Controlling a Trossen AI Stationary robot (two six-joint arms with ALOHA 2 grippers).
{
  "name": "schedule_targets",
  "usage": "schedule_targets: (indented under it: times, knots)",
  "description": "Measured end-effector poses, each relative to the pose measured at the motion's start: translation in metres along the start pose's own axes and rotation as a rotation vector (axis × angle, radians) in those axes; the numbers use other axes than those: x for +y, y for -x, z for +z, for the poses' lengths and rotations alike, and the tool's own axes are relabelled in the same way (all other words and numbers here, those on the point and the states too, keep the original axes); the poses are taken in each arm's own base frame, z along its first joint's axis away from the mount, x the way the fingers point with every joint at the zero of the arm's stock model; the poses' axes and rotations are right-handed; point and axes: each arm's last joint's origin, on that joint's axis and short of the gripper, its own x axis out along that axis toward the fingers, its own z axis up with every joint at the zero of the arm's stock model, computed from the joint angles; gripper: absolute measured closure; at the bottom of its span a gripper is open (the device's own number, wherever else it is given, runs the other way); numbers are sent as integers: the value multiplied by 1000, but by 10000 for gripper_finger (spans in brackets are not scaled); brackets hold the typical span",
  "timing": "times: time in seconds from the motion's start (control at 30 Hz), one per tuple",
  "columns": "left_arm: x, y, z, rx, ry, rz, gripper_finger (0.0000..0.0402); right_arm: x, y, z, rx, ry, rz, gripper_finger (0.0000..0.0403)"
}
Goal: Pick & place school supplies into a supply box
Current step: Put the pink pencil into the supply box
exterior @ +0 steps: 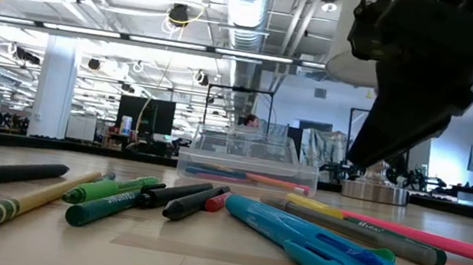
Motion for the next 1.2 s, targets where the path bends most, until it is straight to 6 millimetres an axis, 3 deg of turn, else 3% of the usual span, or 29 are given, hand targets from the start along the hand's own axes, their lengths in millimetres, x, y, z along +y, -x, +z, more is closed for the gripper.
schedule_targets:
  times: [0.3, 0.7, 1.2]
  knots:
    - [0, 0, 0, 1, 0, 0, 288, 10, -21, -22, 41, 85, -30, 296]
    - [0, 0, 0, 1, -6, 3, 288, 16, -21, -23, 28, 59, -1, 296]
    - [1, 0, 0, -2, -7, 5, 288, 17, -34, -35, 117, -15, -30, 296]
